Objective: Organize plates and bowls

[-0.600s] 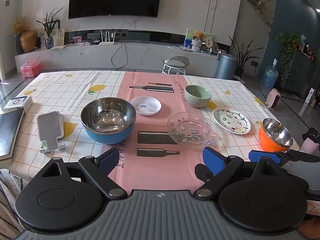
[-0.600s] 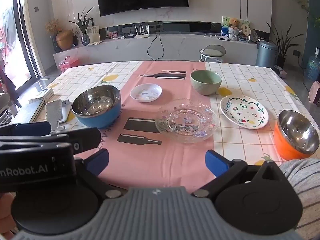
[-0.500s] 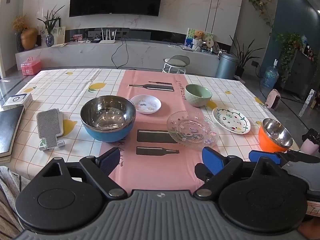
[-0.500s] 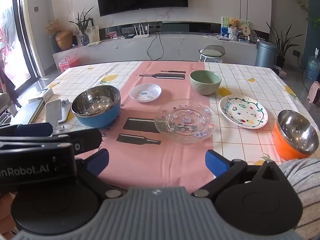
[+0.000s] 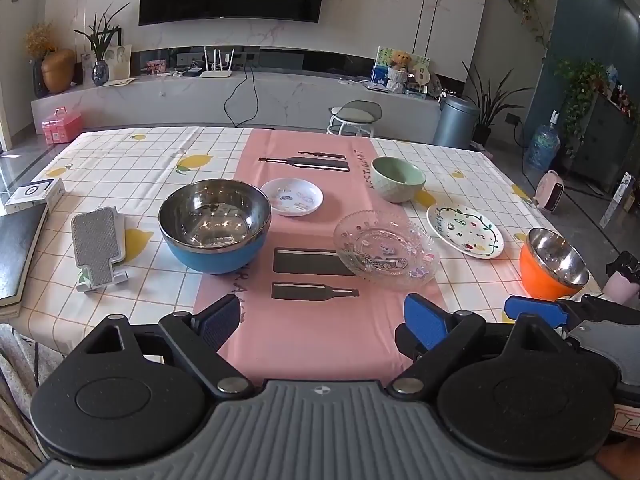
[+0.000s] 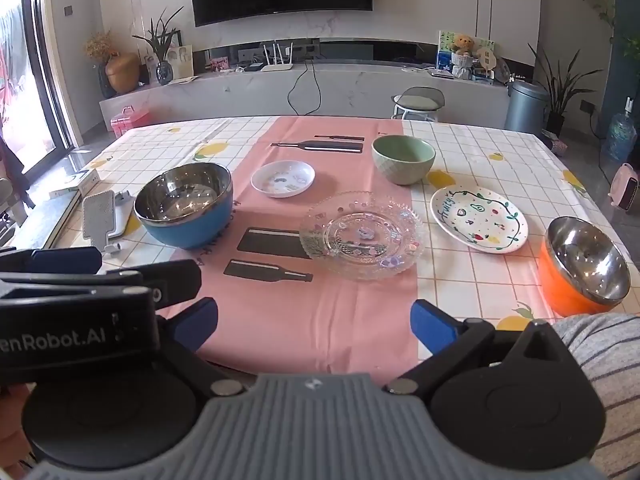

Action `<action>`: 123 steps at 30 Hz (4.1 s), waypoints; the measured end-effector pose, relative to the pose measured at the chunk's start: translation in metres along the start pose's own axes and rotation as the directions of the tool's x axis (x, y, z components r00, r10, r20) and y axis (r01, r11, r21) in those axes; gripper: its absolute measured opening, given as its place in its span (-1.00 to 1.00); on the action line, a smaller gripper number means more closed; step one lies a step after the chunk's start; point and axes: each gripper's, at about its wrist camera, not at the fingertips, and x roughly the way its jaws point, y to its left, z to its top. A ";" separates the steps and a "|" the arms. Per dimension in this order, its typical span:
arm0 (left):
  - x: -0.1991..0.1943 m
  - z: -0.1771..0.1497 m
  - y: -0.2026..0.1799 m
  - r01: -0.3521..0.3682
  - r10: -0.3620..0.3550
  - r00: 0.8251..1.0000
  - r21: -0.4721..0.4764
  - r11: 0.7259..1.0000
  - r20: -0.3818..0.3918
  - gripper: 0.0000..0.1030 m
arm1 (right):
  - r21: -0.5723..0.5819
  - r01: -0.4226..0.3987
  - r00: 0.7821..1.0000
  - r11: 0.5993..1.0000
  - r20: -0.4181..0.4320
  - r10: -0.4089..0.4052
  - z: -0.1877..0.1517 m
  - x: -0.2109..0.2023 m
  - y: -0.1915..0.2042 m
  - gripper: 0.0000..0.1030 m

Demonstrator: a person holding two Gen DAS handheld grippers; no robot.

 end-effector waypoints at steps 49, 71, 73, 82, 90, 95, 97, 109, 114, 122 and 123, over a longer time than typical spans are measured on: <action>0.001 -0.005 0.004 -0.037 0.037 0.999 -0.006 0.999 -0.024 1.00 | -0.010 0.004 1.000 1.000 -0.022 -0.004 -0.003 0.003 0.003 0.95; 0.004 -0.005 0.002 -0.052 0.052 0.998 -0.004 0.999 -0.041 1.00 | -0.015 -0.005 0.999 1.000 -0.034 0.004 -0.004 0.005 0.005 0.95; 0.004 -0.005 0.002 -0.053 0.052 0.998 -0.004 0.999 -0.039 1.00 | -0.015 -0.004 0.999 1.000 -0.034 0.004 -0.004 0.005 0.005 0.95; -0.005 0.008 0.007 -0.074 0.074 0.997 0.013 0.997 0.000 1.00 | -0.032 -0.019 1.000 0.999 -0.010 0.019 0.004 0.002 0.010 0.95; -0.011 0.034 0.037 -0.131 0.133 0.990 -0.037 0.991 0.043 1.00 | -0.030 -0.027 0.999 0.999 0.030 0.028 0.031 0.000 0.005 0.95; -0.011 0.050 0.060 -0.175 0.180 0.981 -0.079 0.981 0.075 1.00 | -0.026 -0.077 0.997 0.997 0.023 0.078 0.048 0.006 0.006 0.95; -0.012 0.059 0.073 -0.191 0.200 0.975 -0.090 0.977 0.098 1.00 | -0.012 -0.109 0.994 0.994 0.022 0.109 0.056 0.010 0.005 0.95; 0.042 0.104 0.136 -0.178 0.193 0.980 -0.205 0.962 0.055 1.00 | 0.017 -0.215 0.976 0.976 -0.020 0.215 0.118 0.052 0.019 0.95; 0.076 0.090 0.134 -0.195 0.198 0.980 -0.177 0.965 -0.005 1.00 | 0.027 -0.240 0.969 0.970 -0.053 0.241 0.133 0.084 0.029 0.95; 0.121 0.076 0.126 -0.209 0.179 0.966 -0.157 0.965 -0.185 0.90 | 0.080 -0.234 0.947 0.969 -0.205 0.246 0.130 0.163 0.033 0.55; 0.124 0.075 0.128 -0.202 0.166 0.965 -0.175 0.964 -0.202 0.86 | 0.086 -0.245 0.943 0.966 -0.211 0.258 0.128 0.167 0.033 0.53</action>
